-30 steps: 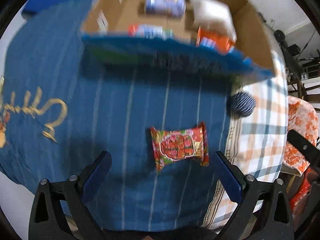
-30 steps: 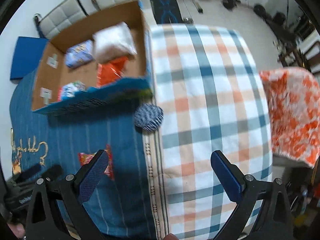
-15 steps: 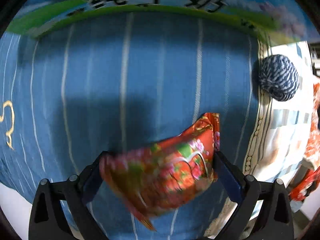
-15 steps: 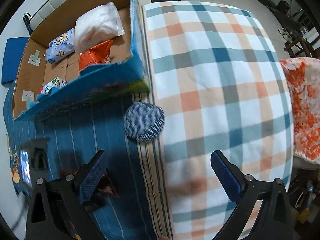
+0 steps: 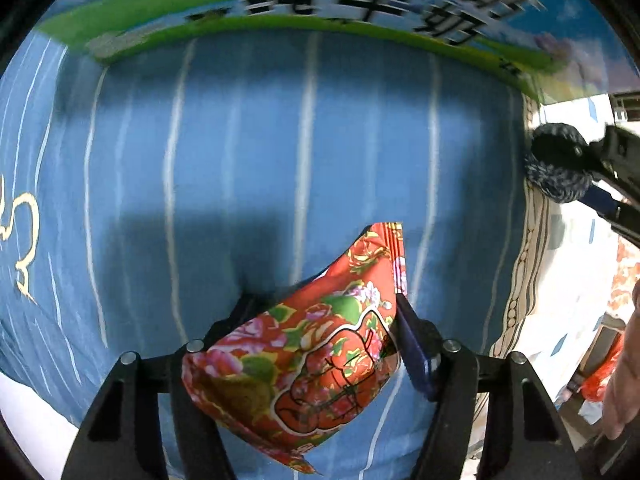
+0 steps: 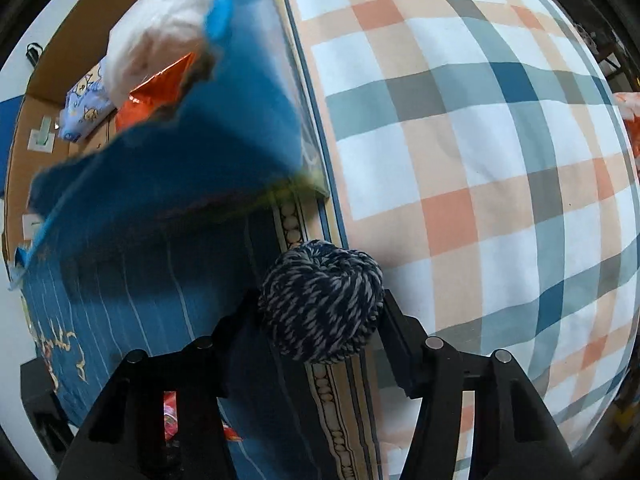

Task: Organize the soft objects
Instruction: 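Grasp the red snack bag with the left tool while the right grasps the yarn ball, then place the red bag and yarn ball into the box and open both tools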

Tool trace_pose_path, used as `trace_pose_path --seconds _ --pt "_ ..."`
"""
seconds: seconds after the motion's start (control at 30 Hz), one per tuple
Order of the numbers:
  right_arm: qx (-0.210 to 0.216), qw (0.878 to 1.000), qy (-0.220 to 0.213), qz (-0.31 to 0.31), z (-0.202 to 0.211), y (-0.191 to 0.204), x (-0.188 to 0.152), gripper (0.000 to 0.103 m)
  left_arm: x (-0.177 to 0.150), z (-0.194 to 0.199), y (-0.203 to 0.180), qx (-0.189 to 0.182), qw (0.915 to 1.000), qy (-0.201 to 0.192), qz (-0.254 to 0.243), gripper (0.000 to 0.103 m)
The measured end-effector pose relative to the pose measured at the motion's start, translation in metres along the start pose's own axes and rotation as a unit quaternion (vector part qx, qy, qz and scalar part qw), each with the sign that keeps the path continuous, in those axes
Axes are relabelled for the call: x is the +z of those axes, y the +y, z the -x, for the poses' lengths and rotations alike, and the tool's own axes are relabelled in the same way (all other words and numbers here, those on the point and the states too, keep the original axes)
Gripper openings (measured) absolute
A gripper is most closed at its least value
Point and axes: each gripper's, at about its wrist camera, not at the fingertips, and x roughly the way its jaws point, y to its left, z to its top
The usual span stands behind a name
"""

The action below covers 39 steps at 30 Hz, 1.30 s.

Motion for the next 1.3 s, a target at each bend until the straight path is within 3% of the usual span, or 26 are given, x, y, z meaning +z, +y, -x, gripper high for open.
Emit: trace_pose_path --seconds 0.17,0.47,0.6,0.73,0.93,1.1,1.3 --pt "-0.003 0.999 0.03 0.022 -0.003 0.006 -0.021 0.058 -0.004 -0.001 0.024 -0.006 0.9999 0.003 0.014 0.063" --pt "-0.006 0.993 0.094 0.069 -0.022 0.026 -0.096 0.058 -0.026 -0.006 0.038 -0.011 0.9997 0.02 -0.004 0.06" --pt "0.016 0.995 0.096 0.026 -0.034 0.025 -0.09 0.061 -0.021 -0.011 0.037 -0.003 0.9997 0.022 -0.008 0.061" --pt "0.009 0.995 0.097 0.016 -0.035 0.03 -0.085 0.057 -0.017 -0.017 0.024 0.015 0.9996 0.015 -0.019 0.06" --pt "0.011 0.994 0.105 0.01 -0.035 0.034 -0.09 0.054 -0.016 -0.021 0.005 0.011 0.9996 0.012 -0.024 0.052" --pt "0.022 0.995 0.101 0.001 -0.021 -0.005 -0.084 0.054 -0.013 -0.008 0.011 -0.009 0.9997 0.005 -0.021 0.036" --pt "0.024 0.997 0.075 0.025 0.014 -0.011 -0.082 0.054 -0.01 0.007 0.005 -0.007 0.999 -0.015 -0.041 0.032"
